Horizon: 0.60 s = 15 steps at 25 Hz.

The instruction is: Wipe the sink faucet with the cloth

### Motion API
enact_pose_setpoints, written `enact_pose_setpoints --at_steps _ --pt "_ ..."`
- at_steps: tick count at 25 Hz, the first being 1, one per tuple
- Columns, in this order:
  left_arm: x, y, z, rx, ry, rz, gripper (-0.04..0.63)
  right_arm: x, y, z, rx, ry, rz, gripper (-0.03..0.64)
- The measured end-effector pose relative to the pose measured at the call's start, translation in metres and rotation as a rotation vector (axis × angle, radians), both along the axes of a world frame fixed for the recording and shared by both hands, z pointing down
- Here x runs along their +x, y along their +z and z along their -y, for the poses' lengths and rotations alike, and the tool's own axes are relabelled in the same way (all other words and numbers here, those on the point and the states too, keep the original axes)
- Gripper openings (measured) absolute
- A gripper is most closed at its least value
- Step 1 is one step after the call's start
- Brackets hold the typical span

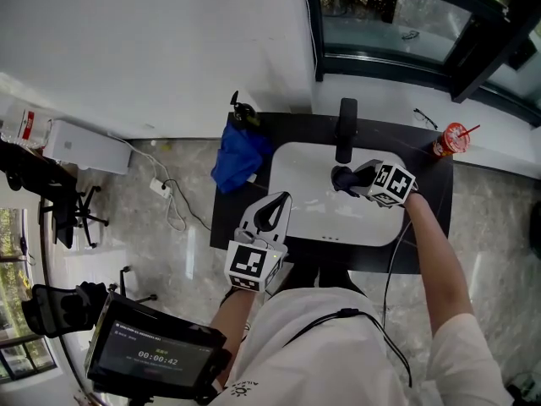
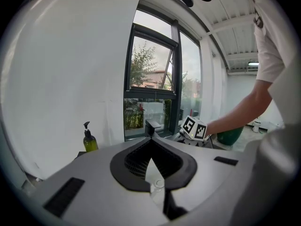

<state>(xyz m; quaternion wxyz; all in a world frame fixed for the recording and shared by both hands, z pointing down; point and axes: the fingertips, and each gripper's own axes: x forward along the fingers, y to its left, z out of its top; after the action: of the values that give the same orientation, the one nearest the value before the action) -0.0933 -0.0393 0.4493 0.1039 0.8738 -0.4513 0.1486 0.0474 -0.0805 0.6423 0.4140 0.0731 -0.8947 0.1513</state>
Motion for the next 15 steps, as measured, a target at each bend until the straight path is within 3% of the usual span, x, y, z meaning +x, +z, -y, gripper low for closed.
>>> enact_pose_setpoints --at_steps 4,10,15 --pt "0.0 -0.001 -0.002 0.0 -0.005 -0.004 -0.006 0.017 0.001 0.014 0.008 0.047 -0.032 0.12" --pt "-0.005 -0.003 -0.001 0.004 -0.027 -0.002 -0.006 0.033 -0.016 0.073 0.126 0.17 -0.033 0.121" --pt "-0.007 -0.003 0.002 0.004 -0.042 -0.005 -0.006 0.027 -0.026 0.097 0.151 0.185 -0.015 0.121"
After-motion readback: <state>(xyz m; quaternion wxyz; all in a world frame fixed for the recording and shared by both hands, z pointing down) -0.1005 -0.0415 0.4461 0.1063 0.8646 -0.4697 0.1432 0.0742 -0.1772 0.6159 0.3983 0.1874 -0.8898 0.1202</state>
